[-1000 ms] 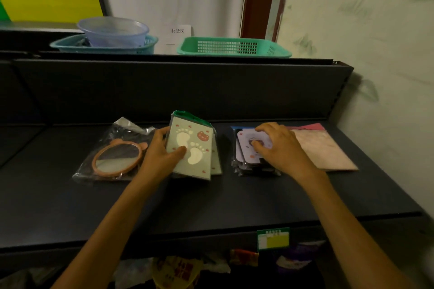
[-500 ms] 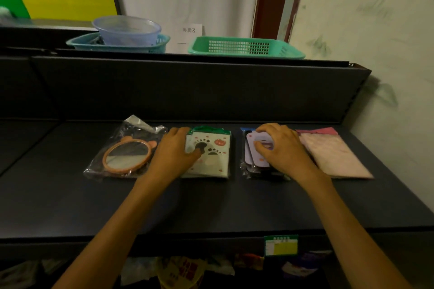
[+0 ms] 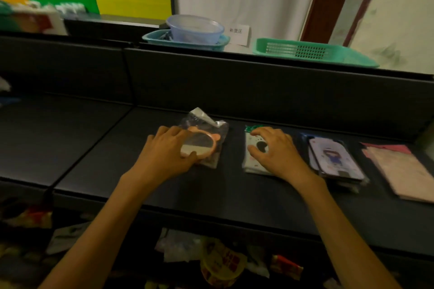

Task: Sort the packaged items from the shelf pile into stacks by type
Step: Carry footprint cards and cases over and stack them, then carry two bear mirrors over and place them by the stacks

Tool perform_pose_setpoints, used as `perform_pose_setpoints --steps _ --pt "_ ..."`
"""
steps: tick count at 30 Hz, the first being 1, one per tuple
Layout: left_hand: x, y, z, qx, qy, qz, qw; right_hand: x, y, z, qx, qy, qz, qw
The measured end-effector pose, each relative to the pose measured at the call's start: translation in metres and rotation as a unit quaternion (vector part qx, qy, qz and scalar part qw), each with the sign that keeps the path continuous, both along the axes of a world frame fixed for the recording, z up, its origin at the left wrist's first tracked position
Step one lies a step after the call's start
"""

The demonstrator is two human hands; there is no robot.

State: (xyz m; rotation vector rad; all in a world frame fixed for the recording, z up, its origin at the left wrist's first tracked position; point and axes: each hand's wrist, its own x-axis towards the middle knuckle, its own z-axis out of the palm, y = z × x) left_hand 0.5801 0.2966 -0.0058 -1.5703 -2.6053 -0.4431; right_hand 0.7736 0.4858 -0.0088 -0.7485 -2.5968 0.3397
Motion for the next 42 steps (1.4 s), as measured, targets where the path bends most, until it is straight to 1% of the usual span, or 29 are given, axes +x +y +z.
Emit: perform_pose_setpoints --steps 2,5,12,18,27,31,38,42 --pt "-0.022 -0.031 -0.002 0.013 0.019 0.015 1.0 -0.028 -0.023 -0.003 -0.008 0.0 0.017 1.0" --pt "-0.058 -0.081 -0.005 0.002 0.034 0.042 0.999 -0.072 -0.067 -0.007 -0.013 -0.012 0.037 0.999" --pt "-0.149 -0.203 -0.015 -0.005 0.008 0.058 0.998 -0.176 -0.176 -0.016 -0.011 -0.008 0.073 0.997" --pt "-0.219 -0.275 -0.018 -0.004 -0.007 0.075 0.997 -0.258 -0.238 -0.014 0.009 -0.013 0.096 0.995" --pt "-0.341 -0.341 -0.028 0.005 -0.014 0.121 0.992 -0.397 -0.295 -0.02 0.011 -0.033 0.136 0.99" --pt "-0.403 -0.358 -0.028 0.011 0.008 0.135 0.991 -0.459 -0.311 -0.021 0.015 -0.043 0.135 0.99" --pt "-0.514 -0.376 -0.005 0.04 0.052 0.108 0.992 -0.557 -0.333 -0.014 0.014 -0.059 0.099 0.993" --pt "-0.568 -0.393 0.006 0.075 0.037 0.097 0.992 -0.603 -0.353 -0.01 0.019 -0.056 0.091 0.994"
